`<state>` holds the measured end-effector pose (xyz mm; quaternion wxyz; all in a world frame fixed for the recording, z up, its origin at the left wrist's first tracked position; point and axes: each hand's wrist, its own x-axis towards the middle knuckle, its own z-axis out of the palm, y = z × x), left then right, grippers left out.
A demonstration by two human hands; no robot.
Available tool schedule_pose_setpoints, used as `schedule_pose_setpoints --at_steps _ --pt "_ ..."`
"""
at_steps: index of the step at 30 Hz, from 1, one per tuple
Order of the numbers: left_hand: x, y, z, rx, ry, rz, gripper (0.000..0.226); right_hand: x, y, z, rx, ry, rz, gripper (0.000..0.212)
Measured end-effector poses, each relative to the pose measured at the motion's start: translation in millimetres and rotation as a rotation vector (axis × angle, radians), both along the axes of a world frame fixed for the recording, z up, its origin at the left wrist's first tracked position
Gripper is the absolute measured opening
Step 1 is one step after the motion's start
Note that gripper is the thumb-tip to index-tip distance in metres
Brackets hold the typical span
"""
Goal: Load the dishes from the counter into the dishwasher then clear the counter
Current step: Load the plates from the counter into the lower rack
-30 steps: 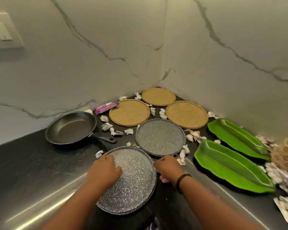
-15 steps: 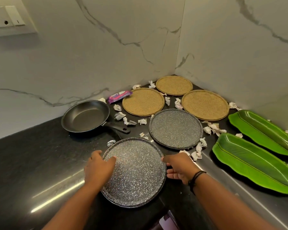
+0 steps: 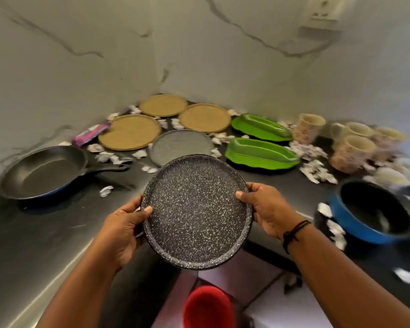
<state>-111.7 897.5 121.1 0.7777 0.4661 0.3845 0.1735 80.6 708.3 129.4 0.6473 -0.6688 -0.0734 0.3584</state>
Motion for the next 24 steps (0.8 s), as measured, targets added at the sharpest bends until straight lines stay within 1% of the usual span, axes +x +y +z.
schedule_pose_setpoints --at_steps 5,7,10,13,17,20,22,24 --pt "55 -94 9 -0.002 -0.13 -0.316 0.039 -16 -146 20 -0.003 -0.123 -0.321 0.016" --pt "76 -146 11 0.001 -0.155 -0.475 0.039 -32 -218 27 0.001 -0.176 -0.475 0.016" --pt "94 -230 15 0.039 -0.155 -0.722 0.037 -69 -322 28 -0.025 -0.221 -0.661 0.018" --pt "99 -329 10 0.069 -0.171 -0.964 0.04 -124 -425 19 -0.069 -0.237 -0.855 0.018" --pt "83 -463 -6 0.133 -0.126 -1.192 0.031 -205 -543 -6 -0.243 -0.22 -1.051 0.016" --pt "62 -554 -27 0.167 -0.064 -1.285 0.029 -265 -621 -37 -0.439 -0.193 -1.105 0.005" --pt "46 -615 -42 0.178 -0.025 -1.374 0.024 -307 -671 -58 -0.545 -0.132 -1.148 0.009" --pt "30 -674 -57 0.218 0.002 -1.482 0.021 -346 -715 -75 -0.597 -0.06 -1.216 0.012"
